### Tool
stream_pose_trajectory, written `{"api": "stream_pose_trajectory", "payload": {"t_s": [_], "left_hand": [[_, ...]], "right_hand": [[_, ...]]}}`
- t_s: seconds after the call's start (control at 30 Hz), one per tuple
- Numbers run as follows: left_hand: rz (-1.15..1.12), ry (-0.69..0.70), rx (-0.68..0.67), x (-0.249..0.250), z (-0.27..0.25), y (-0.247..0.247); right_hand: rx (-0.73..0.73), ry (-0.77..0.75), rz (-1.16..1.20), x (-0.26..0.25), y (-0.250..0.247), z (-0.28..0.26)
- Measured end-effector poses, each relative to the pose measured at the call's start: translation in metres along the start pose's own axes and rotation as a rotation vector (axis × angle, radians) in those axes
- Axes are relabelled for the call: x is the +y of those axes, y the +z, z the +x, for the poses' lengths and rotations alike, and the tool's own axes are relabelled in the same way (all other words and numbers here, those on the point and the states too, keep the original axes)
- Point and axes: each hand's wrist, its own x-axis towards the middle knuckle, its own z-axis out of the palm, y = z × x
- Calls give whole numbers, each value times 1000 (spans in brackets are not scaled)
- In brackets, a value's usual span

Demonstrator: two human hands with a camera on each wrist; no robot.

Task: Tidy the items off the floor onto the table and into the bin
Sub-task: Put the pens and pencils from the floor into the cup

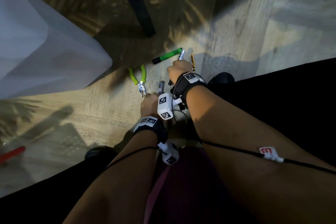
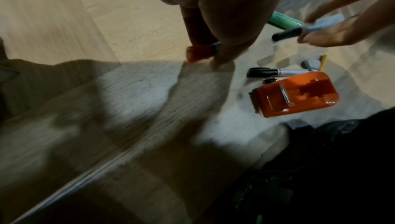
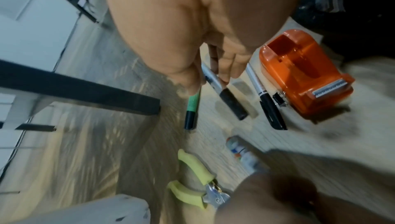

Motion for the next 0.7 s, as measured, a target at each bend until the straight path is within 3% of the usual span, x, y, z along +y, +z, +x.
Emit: {"api": "stream_pose_trajectory", "payload": {"t_s": [0.1,0.2,0.33,0.43,0.7], "left_hand": [[-67,-90,5,4,-6,-23],[-110,-83,64,-2,-16,-46],[-111,-33,76,0,-31,-101],[-12,35,47,12,-50,-158],[177,330,238,47,-177,-316]], "right_hand": [[27,-12,68,0,-8,-16],[100,41,254,-3,-18,-33],[-8,53,333,-23,-39,-69],[-161,-67,263,-52,-61,-100],[-410,-476,-13,-139,-153,-225]]}}
